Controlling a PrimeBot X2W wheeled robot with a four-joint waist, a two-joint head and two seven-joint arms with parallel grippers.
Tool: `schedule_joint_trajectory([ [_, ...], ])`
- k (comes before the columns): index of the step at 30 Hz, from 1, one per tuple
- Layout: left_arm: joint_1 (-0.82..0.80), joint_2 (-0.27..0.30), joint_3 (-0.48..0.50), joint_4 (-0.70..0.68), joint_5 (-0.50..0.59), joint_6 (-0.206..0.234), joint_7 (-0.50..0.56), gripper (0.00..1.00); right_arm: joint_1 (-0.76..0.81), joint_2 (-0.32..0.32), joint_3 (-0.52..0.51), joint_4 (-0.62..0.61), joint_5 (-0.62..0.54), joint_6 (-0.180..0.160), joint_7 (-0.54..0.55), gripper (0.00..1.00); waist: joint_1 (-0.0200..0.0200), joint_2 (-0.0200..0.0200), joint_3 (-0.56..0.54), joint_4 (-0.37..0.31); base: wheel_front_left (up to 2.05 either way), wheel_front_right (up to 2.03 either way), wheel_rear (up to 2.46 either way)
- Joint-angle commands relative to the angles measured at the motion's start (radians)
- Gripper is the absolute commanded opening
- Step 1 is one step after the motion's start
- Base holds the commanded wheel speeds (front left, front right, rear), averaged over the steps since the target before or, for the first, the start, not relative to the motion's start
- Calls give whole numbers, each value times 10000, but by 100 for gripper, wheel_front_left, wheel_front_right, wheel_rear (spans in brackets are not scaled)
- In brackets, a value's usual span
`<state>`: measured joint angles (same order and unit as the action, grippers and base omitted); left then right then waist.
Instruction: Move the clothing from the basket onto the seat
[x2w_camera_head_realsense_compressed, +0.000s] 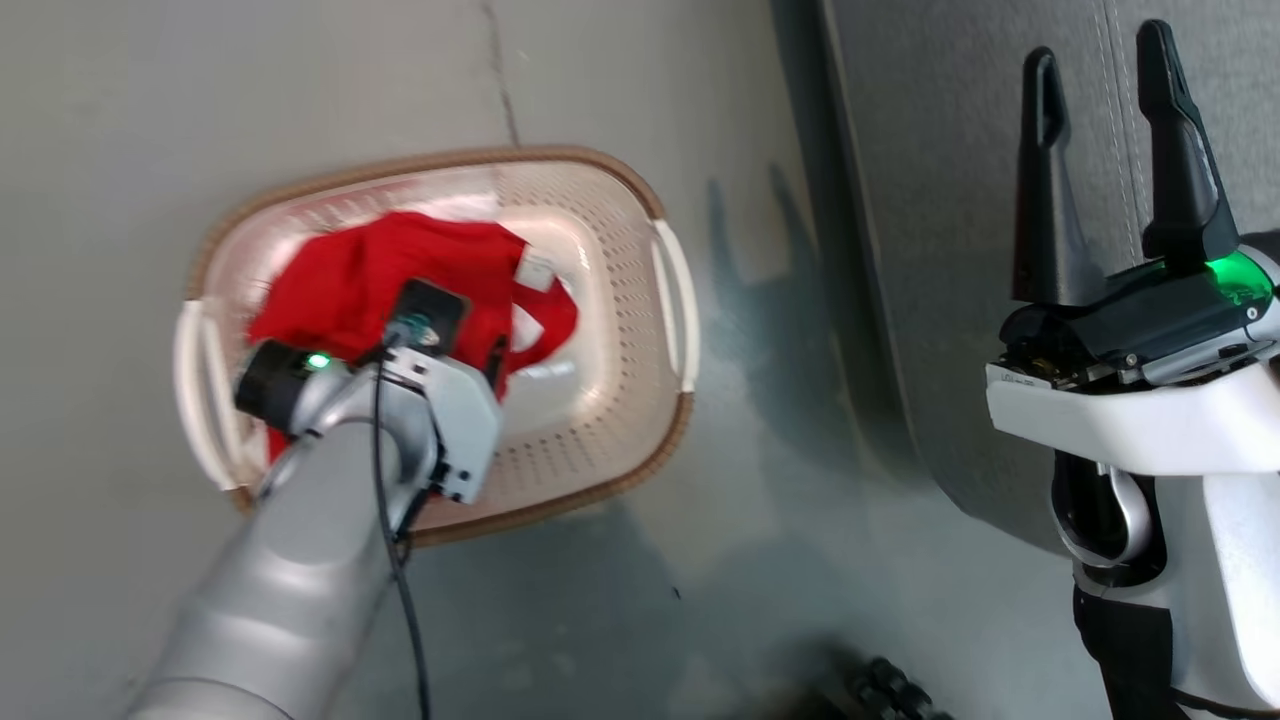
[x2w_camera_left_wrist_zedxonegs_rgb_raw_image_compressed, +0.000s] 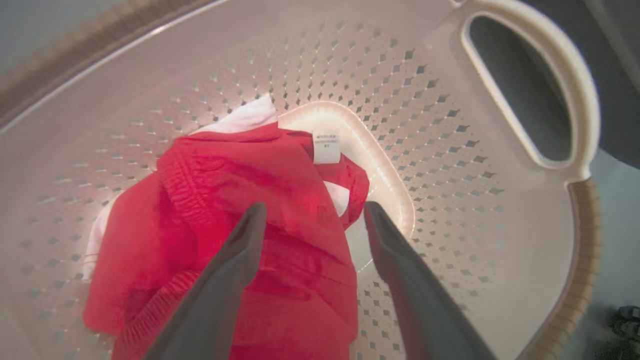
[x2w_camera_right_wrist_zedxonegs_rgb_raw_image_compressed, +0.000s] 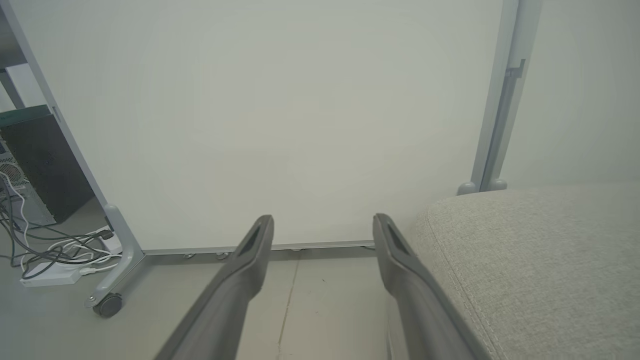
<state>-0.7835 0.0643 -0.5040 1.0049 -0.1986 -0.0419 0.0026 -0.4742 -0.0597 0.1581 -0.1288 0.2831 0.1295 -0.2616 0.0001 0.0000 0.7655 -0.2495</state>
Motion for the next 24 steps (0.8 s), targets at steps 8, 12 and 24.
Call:
schedule_joint_trajectory([
  [8, -1300, 1100, 84, 1587, 6, 33, 866, 100, -361, 84, 522, -598, 888, 22, -48, 100, -1, 0, 2067, -1902, 0, 0, 0],
  [12, -1521, 1290, -40, 1993, 100, 53, 1238, 100, -379, 86, 573, -597, 1138, 22, -48, 100, -1, 0, 2204, -2074, 0, 0, 0],
  [24, -2175, 1301, -385, 2429, 230, 281, 1689, 0, -306, 81, 510, -572, 1374, 22, -49, 100, -1, 0, 2246, -2106, 0, 0, 0],
])
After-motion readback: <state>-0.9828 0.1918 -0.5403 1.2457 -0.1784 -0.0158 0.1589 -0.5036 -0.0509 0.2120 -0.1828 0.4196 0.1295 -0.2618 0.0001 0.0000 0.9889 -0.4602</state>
